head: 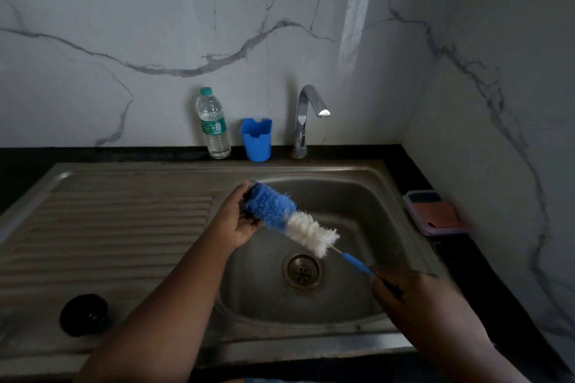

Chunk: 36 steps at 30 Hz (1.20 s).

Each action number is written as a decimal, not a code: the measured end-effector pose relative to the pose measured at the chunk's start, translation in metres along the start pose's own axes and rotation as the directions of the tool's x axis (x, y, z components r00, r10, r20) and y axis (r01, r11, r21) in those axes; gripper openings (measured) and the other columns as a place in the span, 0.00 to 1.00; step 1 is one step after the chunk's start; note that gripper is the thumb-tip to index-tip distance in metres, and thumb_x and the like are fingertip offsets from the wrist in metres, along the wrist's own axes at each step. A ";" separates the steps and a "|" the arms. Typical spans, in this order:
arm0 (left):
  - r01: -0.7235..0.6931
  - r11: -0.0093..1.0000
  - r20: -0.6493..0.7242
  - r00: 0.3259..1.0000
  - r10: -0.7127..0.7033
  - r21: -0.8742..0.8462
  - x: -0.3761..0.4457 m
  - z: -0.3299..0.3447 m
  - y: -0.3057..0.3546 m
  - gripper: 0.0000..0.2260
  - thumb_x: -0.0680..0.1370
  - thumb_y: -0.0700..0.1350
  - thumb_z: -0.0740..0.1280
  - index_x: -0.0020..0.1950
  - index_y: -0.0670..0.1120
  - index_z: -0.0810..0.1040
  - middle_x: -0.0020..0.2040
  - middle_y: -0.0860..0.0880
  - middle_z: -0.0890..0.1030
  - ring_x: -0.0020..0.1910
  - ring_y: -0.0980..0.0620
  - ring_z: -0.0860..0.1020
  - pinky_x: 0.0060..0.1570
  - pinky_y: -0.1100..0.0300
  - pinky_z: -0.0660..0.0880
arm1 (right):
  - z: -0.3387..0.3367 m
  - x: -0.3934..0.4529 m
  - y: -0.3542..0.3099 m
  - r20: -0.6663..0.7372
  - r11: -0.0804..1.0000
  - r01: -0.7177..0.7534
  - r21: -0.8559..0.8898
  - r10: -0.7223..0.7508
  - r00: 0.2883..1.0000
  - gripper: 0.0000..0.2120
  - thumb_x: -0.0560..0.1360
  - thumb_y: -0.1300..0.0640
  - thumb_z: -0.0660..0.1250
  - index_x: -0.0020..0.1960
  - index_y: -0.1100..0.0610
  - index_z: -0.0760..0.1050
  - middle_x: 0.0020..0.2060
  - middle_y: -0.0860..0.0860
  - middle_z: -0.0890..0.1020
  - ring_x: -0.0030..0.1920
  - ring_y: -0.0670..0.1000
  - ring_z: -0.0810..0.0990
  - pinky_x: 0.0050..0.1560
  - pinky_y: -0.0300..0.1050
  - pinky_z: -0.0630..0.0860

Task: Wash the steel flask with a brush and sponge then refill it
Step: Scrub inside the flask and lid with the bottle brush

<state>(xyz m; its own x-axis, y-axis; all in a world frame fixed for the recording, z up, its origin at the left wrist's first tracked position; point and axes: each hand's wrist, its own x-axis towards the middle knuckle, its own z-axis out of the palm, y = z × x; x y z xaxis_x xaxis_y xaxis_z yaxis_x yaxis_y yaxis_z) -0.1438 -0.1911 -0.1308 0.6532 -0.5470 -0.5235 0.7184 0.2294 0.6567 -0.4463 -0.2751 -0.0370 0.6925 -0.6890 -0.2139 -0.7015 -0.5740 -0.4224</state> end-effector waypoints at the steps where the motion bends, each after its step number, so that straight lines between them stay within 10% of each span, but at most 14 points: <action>1: 0.000 0.998 0.013 1.000 -0.001 0.057 -0.003 0.004 -0.003 0.18 0.74 0.48 0.72 0.59 0.41 0.76 0.57 0.39 0.79 0.55 0.43 0.79 0.44 0.50 0.79 | 0.000 -0.001 -0.001 -0.006 0.999 0.009 -0.033 -0.009 1.000 0.12 0.77 0.40 0.56 0.58 0.32 0.71 0.36 0.42 0.77 0.43 0.44 0.80 0.41 0.41 0.76; 5: -0.005 0.988 0.014 1.000 0.003 0.153 -0.006 0.016 -0.010 0.15 0.75 0.47 0.72 0.57 0.41 0.75 0.55 0.39 0.78 0.52 0.44 0.79 0.48 0.52 0.79 | 0.003 -0.001 -0.002 -0.034 0.995 0.029 -0.100 -0.032 0.999 0.14 0.78 0.39 0.54 0.62 0.36 0.69 0.47 0.45 0.81 0.49 0.48 0.81 0.45 0.43 0.77; 13: 0.040 0.978 -0.031 0.999 -0.035 0.203 -0.001 0.012 0.002 0.31 0.67 0.66 0.72 0.57 0.44 0.77 0.54 0.42 0.81 0.56 0.44 0.79 0.62 0.49 0.74 | 0.012 -0.001 0.003 -0.025 0.999 -0.020 0.031 0.021 0.999 0.14 0.78 0.41 0.57 0.61 0.34 0.73 0.39 0.44 0.79 0.42 0.44 0.79 0.41 0.39 0.74; 18: 0.019 0.982 -0.046 0.999 -0.011 0.187 -0.006 0.024 0.002 0.23 0.71 0.58 0.74 0.56 0.43 0.77 0.52 0.43 0.80 0.49 0.47 0.79 0.41 0.54 0.77 | 0.005 -0.005 0.000 -0.052 0.994 0.025 -0.107 -0.030 0.998 0.17 0.79 0.38 0.51 0.66 0.32 0.65 0.51 0.43 0.79 0.50 0.46 0.80 0.46 0.42 0.76; 23: -0.023 0.999 0.023 0.999 0.022 0.024 -0.002 0.021 0.003 0.19 0.73 0.50 0.72 0.60 0.43 0.74 0.58 0.40 0.79 0.54 0.42 0.80 0.55 0.45 0.77 | 0.016 0.008 0.012 0.023 0.993 0.002 0.119 -0.005 1.000 0.11 0.78 0.46 0.61 0.56 0.38 0.78 0.34 0.45 0.80 0.37 0.41 0.78 0.37 0.36 0.72; 29: 0.045 0.952 -0.042 0.999 -0.033 0.302 -0.002 0.020 0.006 0.34 0.66 0.69 0.71 0.59 0.45 0.74 0.55 0.43 0.79 0.56 0.43 0.77 0.60 0.43 0.73 | 0.018 0.006 0.013 -0.036 0.997 -0.016 0.077 0.019 0.999 0.12 0.77 0.43 0.60 0.59 0.34 0.75 0.41 0.43 0.81 0.44 0.44 0.81 0.42 0.40 0.76; 32: 0.007 0.969 -0.073 0.997 0.012 0.248 0.000 0.021 0.004 0.29 0.67 0.63 0.74 0.57 0.43 0.76 0.53 0.43 0.81 0.51 0.46 0.79 0.46 0.53 0.77 | 0.016 0.005 0.010 -0.049 1.000 0.007 0.006 -0.007 0.999 0.13 0.78 0.41 0.58 0.61 0.35 0.73 0.44 0.44 0.81 0.45 0.45 0.81 0.43 0.42 0.77; 36: -0.078 0.992 -0.002 0.997 0.079 0.098 0.008 0.017 0.001 0.09 0.75 0.47 0.72 0.51 0.44 0.78 0.50 0.45 0.83 0.57 0.47 0.80 0.62 0.49 0.74 | 0.015 0.008 0.012 -0.070 0.993 0.002 0.120 0.006 0.998 0.10 0.77 0.46 0.61 0.55 0.39 0.78 0.31 0.43 0.78 0.38 0.45 0.80 0.38 0.42 0.75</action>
<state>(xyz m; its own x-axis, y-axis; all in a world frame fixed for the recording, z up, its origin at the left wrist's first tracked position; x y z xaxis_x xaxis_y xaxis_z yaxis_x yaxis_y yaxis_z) -0.1421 -0.2091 -0.1256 0.7080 -0.5259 -0.4713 0.6384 0.1914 0.7455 -0.4470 -0.2805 -0.0571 0.6745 -0.7220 -0.1543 -0.6749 -0.5182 -0.5254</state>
